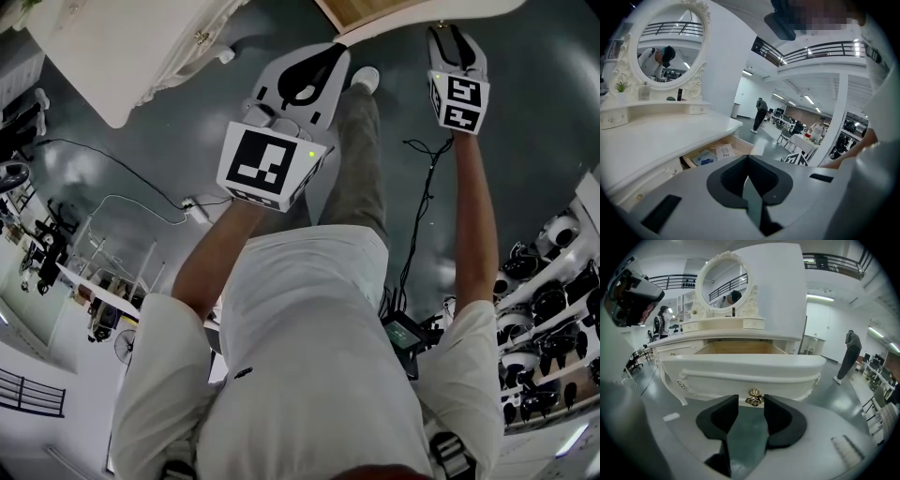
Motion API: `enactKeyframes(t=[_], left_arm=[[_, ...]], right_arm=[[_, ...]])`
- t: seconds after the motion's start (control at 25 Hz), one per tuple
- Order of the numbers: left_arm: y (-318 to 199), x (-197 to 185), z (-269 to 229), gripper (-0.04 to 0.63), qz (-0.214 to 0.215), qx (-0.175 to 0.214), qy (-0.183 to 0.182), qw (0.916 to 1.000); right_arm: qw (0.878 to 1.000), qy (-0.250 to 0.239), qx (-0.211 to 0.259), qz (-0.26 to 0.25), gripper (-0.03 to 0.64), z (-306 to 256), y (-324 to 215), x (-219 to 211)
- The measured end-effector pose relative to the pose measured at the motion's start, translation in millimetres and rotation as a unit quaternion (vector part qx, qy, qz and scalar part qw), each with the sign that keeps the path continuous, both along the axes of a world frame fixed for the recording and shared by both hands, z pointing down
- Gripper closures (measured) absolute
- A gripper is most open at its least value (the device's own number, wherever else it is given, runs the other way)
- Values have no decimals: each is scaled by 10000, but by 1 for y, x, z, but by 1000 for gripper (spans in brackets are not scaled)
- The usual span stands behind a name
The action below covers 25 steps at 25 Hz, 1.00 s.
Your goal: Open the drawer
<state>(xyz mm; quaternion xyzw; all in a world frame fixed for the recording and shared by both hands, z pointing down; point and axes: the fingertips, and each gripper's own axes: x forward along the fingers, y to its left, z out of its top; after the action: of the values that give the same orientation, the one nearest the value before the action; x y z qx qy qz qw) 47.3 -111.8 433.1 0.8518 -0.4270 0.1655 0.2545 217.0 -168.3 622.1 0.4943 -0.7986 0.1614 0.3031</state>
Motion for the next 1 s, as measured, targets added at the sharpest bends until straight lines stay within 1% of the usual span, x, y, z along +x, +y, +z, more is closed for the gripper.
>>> enactKeyframes(t=[0.52,1.0], left_arm=[[21,-18,-34,586,-50,157,57,9998],[39,-45,-68,586,-174,239,149,9995]], right_arm=[[9999,-133,93,3,451,-45,36,-15],[9987,-353,367,59,451,-119,54,-41]])
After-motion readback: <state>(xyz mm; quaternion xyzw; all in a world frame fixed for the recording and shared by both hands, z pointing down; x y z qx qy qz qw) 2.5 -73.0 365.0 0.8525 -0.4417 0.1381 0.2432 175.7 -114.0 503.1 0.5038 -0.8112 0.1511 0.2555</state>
